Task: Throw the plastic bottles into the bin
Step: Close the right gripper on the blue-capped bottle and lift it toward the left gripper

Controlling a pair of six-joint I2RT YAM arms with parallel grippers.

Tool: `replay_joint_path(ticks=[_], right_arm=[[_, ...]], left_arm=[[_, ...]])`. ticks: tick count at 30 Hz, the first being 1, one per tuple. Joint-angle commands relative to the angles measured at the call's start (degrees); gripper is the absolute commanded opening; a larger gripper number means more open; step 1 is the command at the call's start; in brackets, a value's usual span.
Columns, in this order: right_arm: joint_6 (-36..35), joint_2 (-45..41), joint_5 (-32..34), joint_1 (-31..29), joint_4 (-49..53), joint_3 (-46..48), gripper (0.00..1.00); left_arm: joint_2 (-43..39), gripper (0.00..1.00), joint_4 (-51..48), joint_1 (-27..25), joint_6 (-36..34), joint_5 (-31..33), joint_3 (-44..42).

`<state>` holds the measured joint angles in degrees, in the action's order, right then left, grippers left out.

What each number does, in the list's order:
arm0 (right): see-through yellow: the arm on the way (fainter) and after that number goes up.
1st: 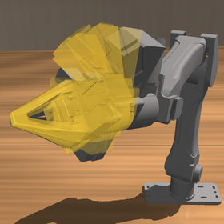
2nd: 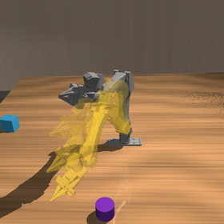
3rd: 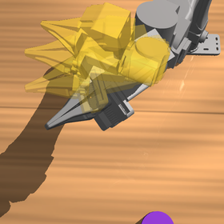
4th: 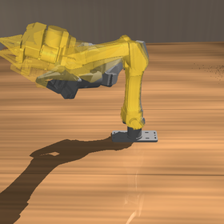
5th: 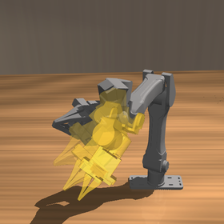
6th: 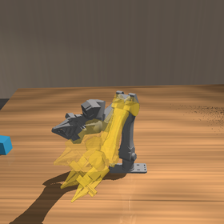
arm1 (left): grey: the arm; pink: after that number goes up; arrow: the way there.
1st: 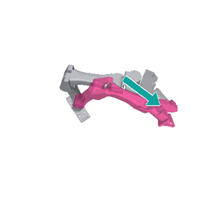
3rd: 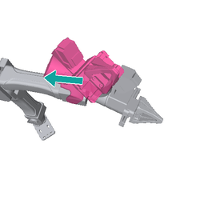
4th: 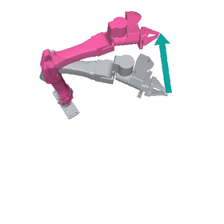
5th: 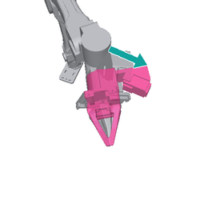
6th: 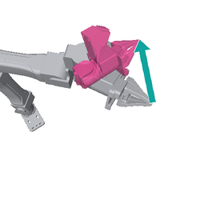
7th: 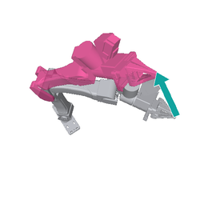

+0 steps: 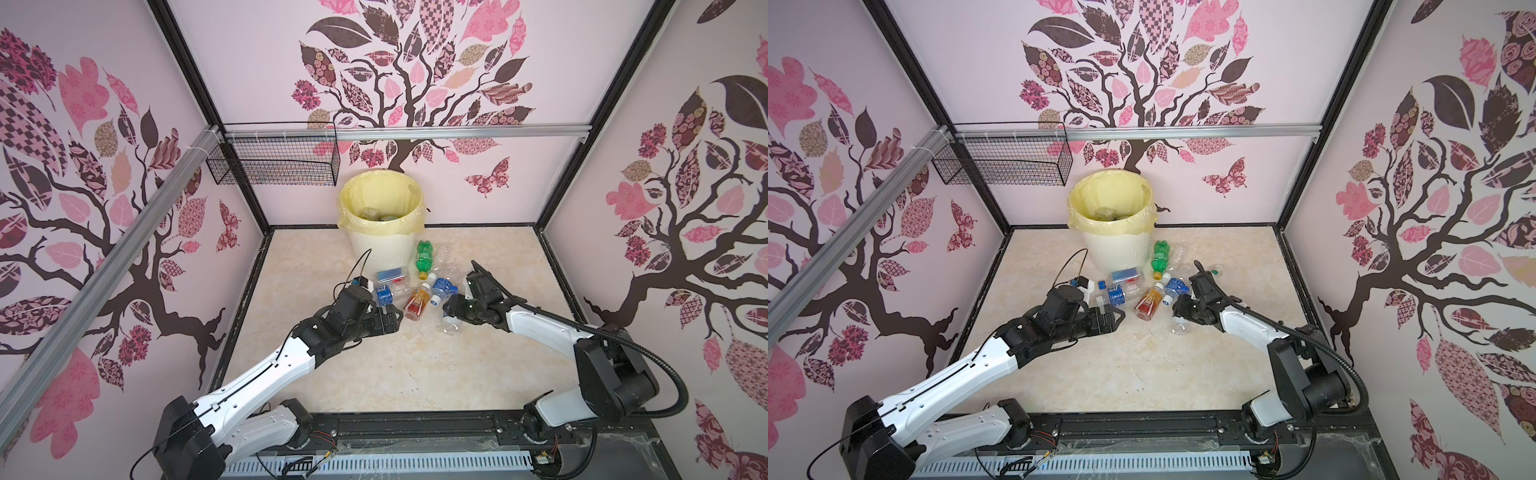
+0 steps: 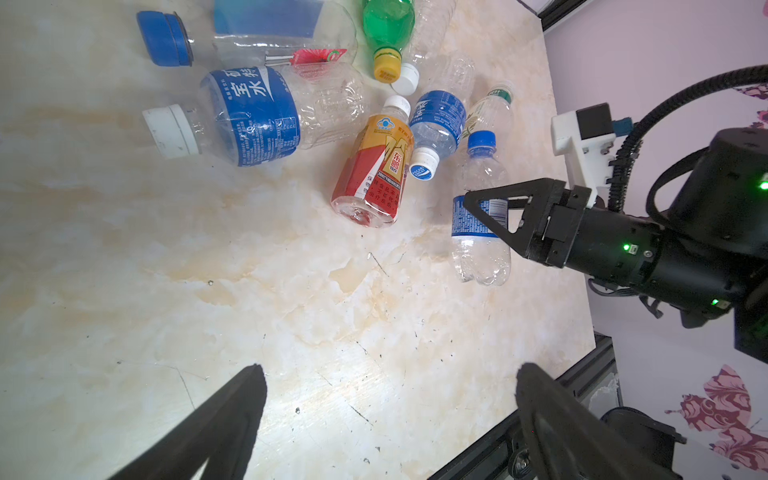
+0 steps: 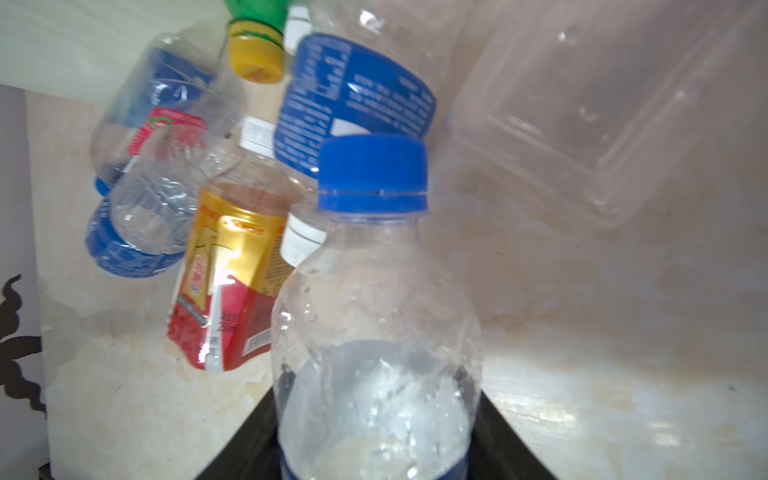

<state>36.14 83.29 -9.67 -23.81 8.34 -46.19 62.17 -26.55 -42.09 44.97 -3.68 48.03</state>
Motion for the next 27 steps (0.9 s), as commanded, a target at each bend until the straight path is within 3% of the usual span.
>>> replay_joint_path(ticks=[1, 8, 17, 27], right_arm=[[1.03, -4.50, -2.09, -0.17, 1.74, -4.41, 0.57], [3.21, -7.20, -5.02, -1.49, 2.98, -9.42, 0.57], [7.47, -7.20, -6.06, -8.21, 2.04, -16.41, 0.59], [11.13, -5.86, -8.69, -11.24, -0.59, -18.79, 0.60]], left_arm=[[-0.67, 0.97, 2.01, -0.37, -1.10, -1.27, -0.14], [1.35, 0.97, 3.77, -1.03, -2.49, -4.44, 1.77], [4.46, 0.97, 5.78, -1.59, -4.23, -7.24, 6.49], [6.33, 0.97, 8.42, -2.75, -4.63, -9.79, 7.91]])
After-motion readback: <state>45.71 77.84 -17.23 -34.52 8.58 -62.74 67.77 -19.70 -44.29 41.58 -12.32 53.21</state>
